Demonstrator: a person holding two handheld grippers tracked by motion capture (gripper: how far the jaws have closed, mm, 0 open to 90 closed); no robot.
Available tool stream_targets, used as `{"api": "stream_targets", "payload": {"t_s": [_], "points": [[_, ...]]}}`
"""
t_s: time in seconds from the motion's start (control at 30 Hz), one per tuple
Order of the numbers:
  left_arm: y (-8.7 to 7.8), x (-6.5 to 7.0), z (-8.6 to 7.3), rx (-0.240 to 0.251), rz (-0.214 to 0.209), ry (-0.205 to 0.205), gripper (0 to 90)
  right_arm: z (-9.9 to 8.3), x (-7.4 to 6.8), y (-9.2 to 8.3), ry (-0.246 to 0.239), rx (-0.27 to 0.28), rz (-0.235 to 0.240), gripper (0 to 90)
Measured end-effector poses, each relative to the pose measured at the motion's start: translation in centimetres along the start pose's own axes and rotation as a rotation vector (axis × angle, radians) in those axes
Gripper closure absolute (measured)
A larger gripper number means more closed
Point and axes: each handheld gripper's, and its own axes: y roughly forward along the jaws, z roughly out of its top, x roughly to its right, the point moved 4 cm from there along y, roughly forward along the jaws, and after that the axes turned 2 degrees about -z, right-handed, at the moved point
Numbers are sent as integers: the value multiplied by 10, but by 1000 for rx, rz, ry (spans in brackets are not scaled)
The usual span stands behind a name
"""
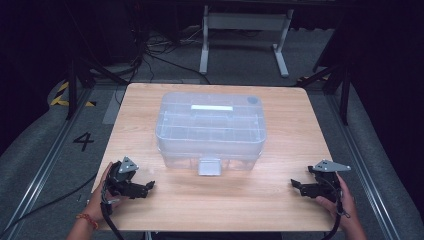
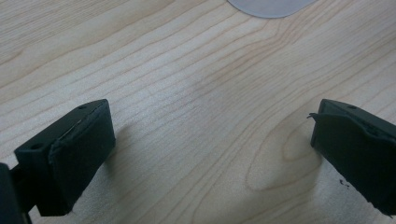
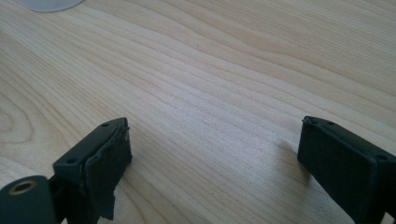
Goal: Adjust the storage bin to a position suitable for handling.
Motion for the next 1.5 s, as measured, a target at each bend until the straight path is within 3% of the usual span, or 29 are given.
{"api": "stream_targets", "payload": {"t_s": [0.73, 0.9, 1.13, 1.23, 1.33, 1.37, 1.5], "points": [[-1, -3, -1, 3, -15, 30, 7, 2, 0, 2, -8, -8, 14, 85], [-1, -4, -1, 1, -17, 42, 7, 5, 3, 5, -6, -41, 10, 18], [-1, -4, -1, 5, -17, 42, 8, 13, 6, 9, -54, -110, 39, 5], [-1, -4, -1, 5, -17, 42, 8, 14, 6, 9, -62, -112, 50, 38], [-1, -3, -1, 4, -19, 40, 8, 17, 6, 8, -84, -64, 42, 206], [-1, -4, -1, 6, -18, 43, 8, 18, 5, 8, -104, -62, 34, 148], [-1, -3, -2, 3, -27, 37, 9, 21, 5, 6, -117, -46, 38, 190]]}}
